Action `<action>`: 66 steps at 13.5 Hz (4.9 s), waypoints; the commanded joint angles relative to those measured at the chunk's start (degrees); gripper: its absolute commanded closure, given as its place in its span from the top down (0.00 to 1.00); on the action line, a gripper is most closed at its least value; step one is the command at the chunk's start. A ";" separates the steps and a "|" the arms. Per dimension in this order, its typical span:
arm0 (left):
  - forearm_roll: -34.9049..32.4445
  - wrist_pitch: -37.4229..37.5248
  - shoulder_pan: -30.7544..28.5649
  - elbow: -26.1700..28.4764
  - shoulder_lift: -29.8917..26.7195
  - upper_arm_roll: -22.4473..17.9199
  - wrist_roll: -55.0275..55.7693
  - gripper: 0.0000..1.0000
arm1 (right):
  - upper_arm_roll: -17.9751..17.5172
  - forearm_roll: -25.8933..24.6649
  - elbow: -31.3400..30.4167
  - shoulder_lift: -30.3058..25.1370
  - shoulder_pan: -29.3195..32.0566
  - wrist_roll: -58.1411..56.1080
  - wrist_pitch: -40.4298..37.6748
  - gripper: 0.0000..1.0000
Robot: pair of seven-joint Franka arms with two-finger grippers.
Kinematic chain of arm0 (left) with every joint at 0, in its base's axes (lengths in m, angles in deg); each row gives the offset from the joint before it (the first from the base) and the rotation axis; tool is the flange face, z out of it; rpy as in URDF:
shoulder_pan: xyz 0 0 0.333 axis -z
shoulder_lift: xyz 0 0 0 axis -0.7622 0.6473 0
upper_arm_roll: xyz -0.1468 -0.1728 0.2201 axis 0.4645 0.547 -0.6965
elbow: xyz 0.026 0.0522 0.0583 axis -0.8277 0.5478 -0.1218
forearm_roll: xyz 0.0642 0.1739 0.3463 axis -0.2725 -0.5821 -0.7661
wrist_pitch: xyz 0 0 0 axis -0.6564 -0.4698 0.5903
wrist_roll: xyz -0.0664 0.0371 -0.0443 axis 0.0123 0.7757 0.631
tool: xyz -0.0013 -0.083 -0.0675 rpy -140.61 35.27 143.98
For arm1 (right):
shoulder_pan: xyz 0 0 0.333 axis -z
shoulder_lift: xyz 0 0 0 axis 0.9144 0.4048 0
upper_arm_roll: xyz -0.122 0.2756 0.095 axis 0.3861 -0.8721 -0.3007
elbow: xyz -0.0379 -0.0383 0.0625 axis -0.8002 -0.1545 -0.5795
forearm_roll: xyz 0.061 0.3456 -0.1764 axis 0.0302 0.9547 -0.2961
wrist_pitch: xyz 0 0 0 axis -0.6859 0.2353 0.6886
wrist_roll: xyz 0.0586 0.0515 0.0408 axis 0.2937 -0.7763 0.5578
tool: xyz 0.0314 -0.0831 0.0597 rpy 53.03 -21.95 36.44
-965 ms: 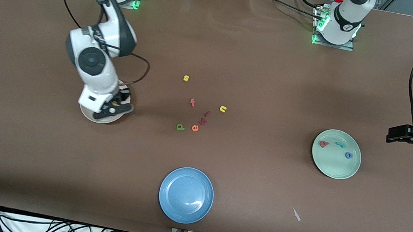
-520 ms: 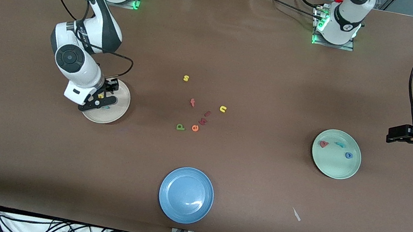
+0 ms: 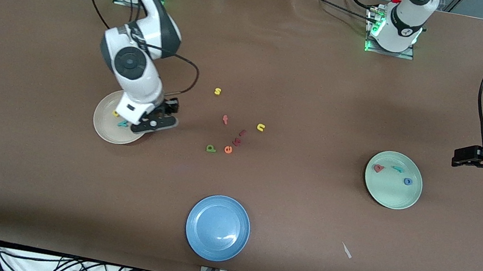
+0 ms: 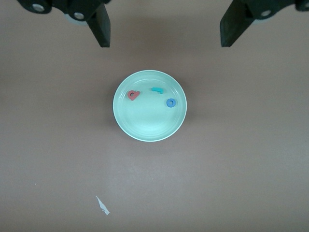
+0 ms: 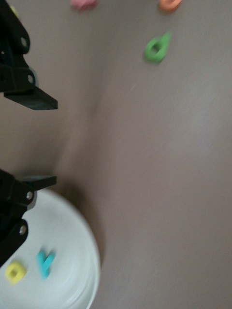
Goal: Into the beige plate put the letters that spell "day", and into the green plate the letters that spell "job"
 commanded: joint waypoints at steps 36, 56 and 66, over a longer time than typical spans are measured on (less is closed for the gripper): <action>-0.92 -0.04 0.11 0.93 -0.91 0.04 -0.86 1.00 | 1.20 -4.54 0.89 4.52 0.02 9.40 2.16 0.22; -0.92 -0.04 0.20 1.01 -0.83 0.13 -0.86 1.00 | 7.26 -4.37 -13.58 -13.70 6.02 -4.34 -2.39 0.99; -0.92 -0.04 0.20 1.01 -0.83 0.13 -0.86 1.00 | 10.32 8.55 14.19 -19.94 5.84 -8.55 -33.68 1.00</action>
